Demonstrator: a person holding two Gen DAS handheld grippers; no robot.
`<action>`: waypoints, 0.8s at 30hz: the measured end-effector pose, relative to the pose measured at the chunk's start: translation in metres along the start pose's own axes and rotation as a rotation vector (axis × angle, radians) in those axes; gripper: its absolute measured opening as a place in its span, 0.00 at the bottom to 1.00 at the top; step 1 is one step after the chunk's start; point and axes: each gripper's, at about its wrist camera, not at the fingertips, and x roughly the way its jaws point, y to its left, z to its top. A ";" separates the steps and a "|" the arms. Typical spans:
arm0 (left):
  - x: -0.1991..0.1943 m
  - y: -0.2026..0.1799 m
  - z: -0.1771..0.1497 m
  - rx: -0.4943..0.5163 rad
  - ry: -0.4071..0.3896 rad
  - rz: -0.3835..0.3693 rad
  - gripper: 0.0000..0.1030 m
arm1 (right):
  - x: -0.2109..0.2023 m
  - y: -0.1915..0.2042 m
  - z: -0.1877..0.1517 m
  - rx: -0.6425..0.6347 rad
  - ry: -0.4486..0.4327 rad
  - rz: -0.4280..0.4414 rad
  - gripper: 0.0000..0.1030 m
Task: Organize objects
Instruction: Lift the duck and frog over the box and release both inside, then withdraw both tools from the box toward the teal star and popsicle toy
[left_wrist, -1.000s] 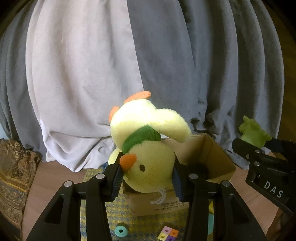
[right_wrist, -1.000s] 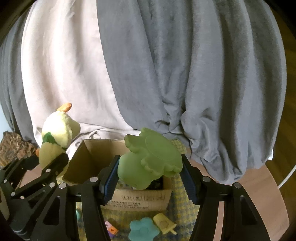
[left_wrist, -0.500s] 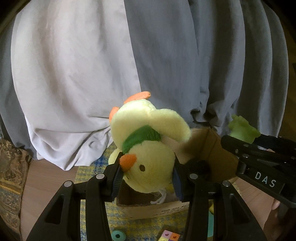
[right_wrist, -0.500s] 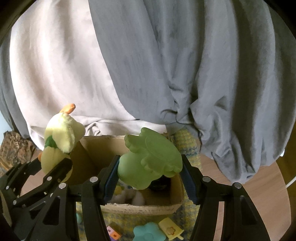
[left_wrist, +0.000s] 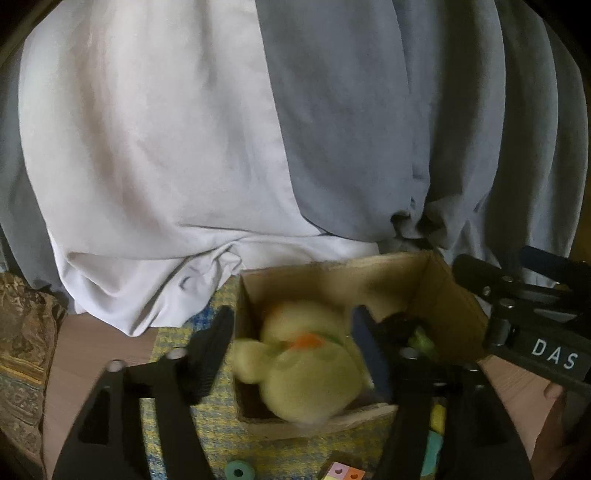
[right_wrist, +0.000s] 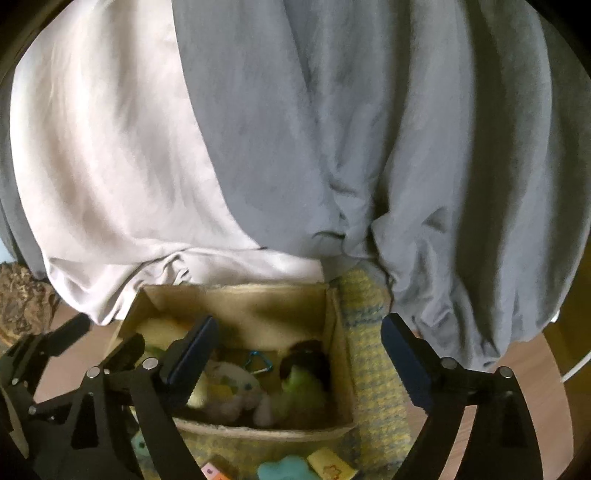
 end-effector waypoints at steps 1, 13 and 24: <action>-0.001 0.001 0.000 -0.006 -0.004 0.005 0.73 | -0.002 -0.001 0.000 0.004 -0.005 -0.003 0.91; -0.024 0.006 -0.001 -0.024 -0.046 0.068 0.98 | -0.021 -0.009 0.000 0.037 -0.044 -0.029 0.97; -0.036 0.007 -0.012 -0.046 -0.056 0.079 0.98 | -0.036 -0.013 -0.011 0.042 -0.058 -0.028 0.98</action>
